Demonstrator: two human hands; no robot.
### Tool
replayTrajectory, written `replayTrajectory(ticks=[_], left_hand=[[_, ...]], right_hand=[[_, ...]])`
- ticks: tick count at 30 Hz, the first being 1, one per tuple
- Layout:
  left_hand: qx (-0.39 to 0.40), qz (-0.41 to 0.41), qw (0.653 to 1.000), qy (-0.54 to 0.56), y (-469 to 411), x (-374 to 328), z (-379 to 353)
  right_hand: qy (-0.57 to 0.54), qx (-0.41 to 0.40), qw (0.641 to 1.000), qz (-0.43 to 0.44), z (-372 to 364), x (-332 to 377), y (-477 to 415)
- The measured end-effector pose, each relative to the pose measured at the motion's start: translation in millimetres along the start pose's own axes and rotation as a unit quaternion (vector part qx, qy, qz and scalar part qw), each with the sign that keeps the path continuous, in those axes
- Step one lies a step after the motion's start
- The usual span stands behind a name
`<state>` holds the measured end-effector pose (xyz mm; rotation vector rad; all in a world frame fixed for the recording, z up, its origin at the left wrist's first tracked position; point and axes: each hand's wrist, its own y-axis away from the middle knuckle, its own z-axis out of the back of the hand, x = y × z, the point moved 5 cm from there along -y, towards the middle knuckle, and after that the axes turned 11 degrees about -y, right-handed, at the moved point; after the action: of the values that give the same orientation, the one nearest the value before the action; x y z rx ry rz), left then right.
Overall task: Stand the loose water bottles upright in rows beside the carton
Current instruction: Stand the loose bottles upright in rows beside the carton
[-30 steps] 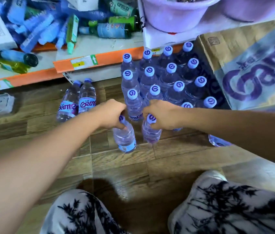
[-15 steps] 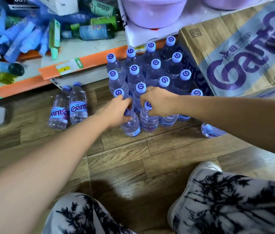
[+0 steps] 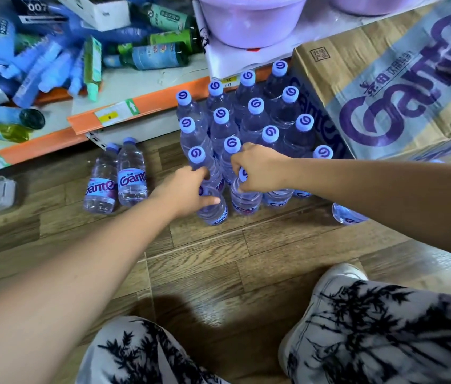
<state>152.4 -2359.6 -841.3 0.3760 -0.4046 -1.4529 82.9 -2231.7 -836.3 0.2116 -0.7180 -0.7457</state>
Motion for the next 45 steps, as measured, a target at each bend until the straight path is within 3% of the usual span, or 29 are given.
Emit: replayTrajectory(ticks=[3,14,24,31,37,40,45], left_hand=[[-0.024,0.011,1.000,-0.017,-1,-6,4],[-0.043,-0.067,0.995,-0.066,-3,-30,13],[-0.006,-0.076,0.992,-0.101,-3,-23,7],[0.046,-0.033,0.998,0.008,-7,-21,3],[0.059,-0.033,0.997,0.026,-5,-10,-4],[0.069,-0.045,0.996,0.036,-4,-2,-7],[0.090,-0.058,0.994,-0.018,1,33,-15]], right_hand=[[0.022,0.002,1.000,0.010,-1,5,1],[0.171,0.071,0.975,0.126,3,4,9],[0.210,0.071,0.965,0.139,-2,8,2],[0.246,0.083,0.958,0.120,2,11,1],[0.275,0.088,0.944,0.157,-1,16,1],[0.232,0.052,0.955,0.178,9,27,-1],[0.175,-0.075,0.952,0.239,31,64,-25]])
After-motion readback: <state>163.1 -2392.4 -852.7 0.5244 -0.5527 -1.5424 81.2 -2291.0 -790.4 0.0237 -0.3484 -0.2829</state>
